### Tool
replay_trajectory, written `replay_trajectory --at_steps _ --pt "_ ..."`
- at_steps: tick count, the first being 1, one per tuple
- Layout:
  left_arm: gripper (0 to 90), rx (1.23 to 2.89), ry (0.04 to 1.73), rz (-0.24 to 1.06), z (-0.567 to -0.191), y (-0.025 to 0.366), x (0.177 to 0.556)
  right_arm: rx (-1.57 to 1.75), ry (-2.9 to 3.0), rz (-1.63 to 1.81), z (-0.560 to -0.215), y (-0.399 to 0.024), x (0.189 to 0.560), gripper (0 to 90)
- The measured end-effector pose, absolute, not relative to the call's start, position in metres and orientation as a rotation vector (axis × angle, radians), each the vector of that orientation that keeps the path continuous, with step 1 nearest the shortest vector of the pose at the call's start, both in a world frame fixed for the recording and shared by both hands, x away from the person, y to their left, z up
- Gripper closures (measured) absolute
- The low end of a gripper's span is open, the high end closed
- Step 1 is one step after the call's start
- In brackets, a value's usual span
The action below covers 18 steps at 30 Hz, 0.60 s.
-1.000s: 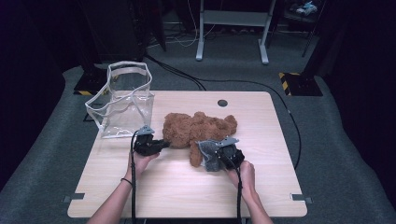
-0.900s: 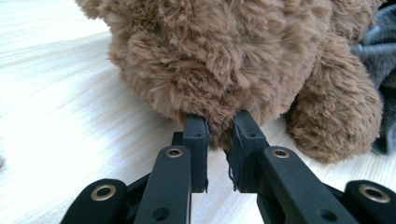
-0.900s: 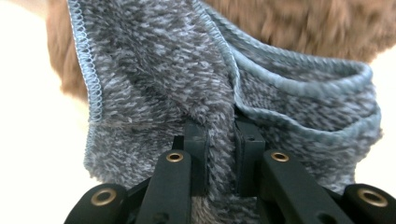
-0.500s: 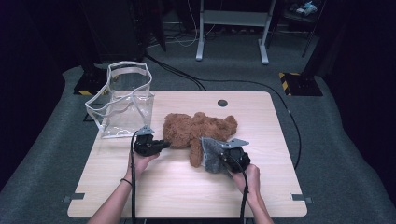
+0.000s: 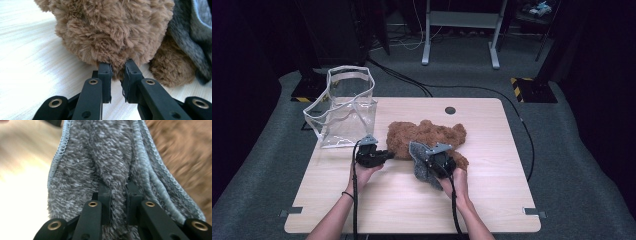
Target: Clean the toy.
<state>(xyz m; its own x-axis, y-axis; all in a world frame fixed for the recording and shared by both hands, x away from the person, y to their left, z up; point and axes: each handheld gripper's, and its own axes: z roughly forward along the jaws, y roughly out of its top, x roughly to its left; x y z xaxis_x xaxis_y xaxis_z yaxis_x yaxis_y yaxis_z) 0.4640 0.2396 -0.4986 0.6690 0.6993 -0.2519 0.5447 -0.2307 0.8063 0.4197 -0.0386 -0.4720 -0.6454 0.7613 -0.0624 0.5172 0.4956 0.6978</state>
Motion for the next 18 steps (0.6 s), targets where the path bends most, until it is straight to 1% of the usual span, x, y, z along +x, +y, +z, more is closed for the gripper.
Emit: replay_trajectory --at_steps 5,7,12,15,18 --pt "78.7 1.908 0.971 0.202 -0.499 0.24 0.464 1.064 2.464 0.864 -0.486 -0.039 0.405 78.8" --pt "78.7 1.911 0.966 0.206 -0.498 0.24 0.464 1.064 2.475 0.829 -0.485 -0.04 0.401 78.7" --pt "78.7 1.909 0.963 0.206 -0.498 0.24 0.465 1.037 2.381 0.903 -0.453 -0.047 0.404 78.5" --pt "78.7 1.9 0.966 0.21 -0.498 0.24 0.464 1.028 2.338 0.935 -0.433 -0.039 0.411 78.4" --pt "78.7 1.905 0.963 0.207 -0.498 0.24 0.465 1.02 2.32 0.953 -0.425 -0.022 0.421 77.8"
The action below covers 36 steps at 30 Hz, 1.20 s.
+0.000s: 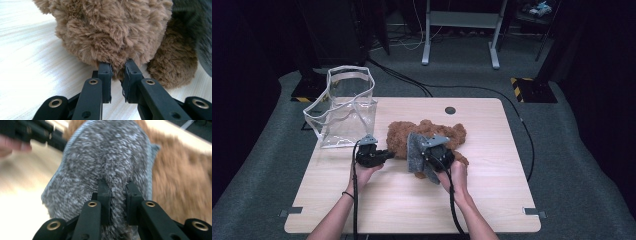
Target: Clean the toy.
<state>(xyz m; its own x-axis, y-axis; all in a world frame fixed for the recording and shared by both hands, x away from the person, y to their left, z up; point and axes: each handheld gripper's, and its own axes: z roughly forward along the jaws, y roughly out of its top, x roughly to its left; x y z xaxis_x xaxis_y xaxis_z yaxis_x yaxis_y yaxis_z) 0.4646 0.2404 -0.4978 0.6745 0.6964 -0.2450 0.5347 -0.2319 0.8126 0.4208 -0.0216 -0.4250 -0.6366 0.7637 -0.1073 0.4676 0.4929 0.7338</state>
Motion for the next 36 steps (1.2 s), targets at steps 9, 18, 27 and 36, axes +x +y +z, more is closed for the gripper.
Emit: replay_trajectory --at_steps 9,18,27,36 --pt "78.7 1.897 0.969 0.206 -0.499 0.241 0.465 0.913 2.409 0.854 -0.459 0.009 0.42 78.6" --pt "78.8 1.896 0.97 0.208 -0.499 0.242 0.466 0.944 2.506 0.825 -0.48 -0.014 0.398 79.0" --pt "78.8 1.9 0.977 0.204 -0.501 0.243 0.467 1.157 2.212 0.958 -0.434 -0.088 0.414 79.0" --pt "78.7 1.902 0.979 0.202 -0.501 0.243 0.468 1.283 2.175 0.844 -0.453 -0.116 0.432 79.0"
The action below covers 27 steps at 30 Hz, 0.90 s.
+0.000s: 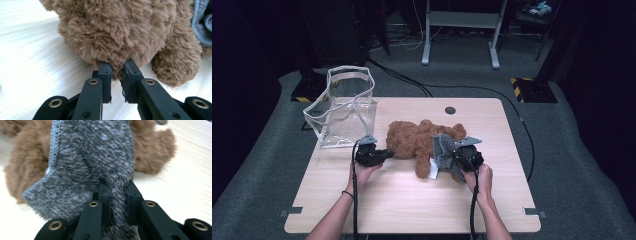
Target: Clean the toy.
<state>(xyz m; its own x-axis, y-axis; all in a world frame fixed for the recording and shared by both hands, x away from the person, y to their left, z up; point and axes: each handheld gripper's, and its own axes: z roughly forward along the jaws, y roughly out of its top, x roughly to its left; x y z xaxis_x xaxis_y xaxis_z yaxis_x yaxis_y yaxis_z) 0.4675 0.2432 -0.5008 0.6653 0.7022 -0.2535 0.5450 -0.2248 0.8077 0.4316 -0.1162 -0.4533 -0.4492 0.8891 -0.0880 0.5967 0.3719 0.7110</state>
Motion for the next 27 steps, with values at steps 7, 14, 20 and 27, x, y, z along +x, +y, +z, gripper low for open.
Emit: replay_trajectory --at_steps 7,14,20,27 --pt "78.8 1.898 0.978 0.203 -0.501 0.243 0.468 1.273 2.1 0.857 -0.439 -0.128 0.428 78.9" --pt "78.8 1.898 0.981 0.204 -0.501 0.243 0.467 1.114 2.133 0.896 -0.429 -0.094 0.429 78.8" --pt "78.8 1.894 0.976 0.207 -0.501 0.244 0.468 1.197 2.11 0.812 -0.443 -0.11 0.438 79.2" --pt "78.7 1.893 0.981 0.209 -0.501 0.243 0.467 1.321 2.066 0.717 -0.454 -0.148 0.437 79.2"
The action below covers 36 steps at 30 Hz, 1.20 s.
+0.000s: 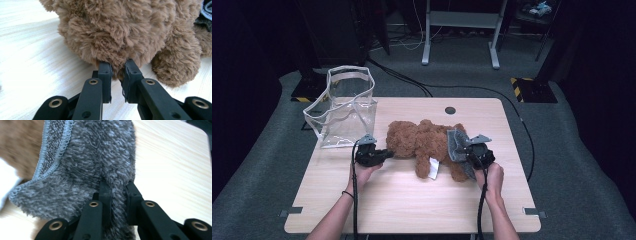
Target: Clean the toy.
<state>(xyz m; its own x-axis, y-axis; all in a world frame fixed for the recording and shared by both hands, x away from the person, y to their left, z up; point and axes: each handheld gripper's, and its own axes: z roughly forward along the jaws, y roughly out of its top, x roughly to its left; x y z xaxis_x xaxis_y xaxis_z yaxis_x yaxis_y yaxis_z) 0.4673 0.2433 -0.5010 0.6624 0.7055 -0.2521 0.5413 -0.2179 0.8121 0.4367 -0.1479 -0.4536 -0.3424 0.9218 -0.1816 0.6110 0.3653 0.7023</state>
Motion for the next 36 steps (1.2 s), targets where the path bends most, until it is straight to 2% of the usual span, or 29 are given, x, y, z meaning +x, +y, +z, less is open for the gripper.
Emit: replay_trajectory --at_steps 4,7,10,15,18,27,36 --pt "78.1 1.894 0.979 0.21 -0.5 0.243 0.467 1.348 2.034 0.714 -0.453 -0.162 0.432 79.2" --pt "72.5 1.89 0.989 0.202 -0.498 0.244 0.465 1.375 2.0 0.754 -0.451 -0.171 0.427 79.0" --pt "57.0 1.876 1.002 0.19 -0.494 0.245 0.461 1.38 1.979 0.788 -0.449 -0.178 0.42 79.1" --pt "36.2 1.873 1.014 0.235 -0.483 0.241 0.45 1.376 1.959 0.797 -0.446 -0.183 0.411 79.1" --pt "27.2 1.871 0.989 0.242 -0.477 0.236 0.442 1.369 1.951 0.799 -0.444 -0.188 0.407 79.1" --pt "16.3 1.903 0.934 0.205 -0.473 0.208 0.425 1.391 1.943 0.791 -0.441 -0.2 0.4 78.9" --pt "13.2 1.929 0.916 0.175 -0.478 0.182 0.419 1.414 1.942 0.794 -0.446 -0.211 0.396 78.8"
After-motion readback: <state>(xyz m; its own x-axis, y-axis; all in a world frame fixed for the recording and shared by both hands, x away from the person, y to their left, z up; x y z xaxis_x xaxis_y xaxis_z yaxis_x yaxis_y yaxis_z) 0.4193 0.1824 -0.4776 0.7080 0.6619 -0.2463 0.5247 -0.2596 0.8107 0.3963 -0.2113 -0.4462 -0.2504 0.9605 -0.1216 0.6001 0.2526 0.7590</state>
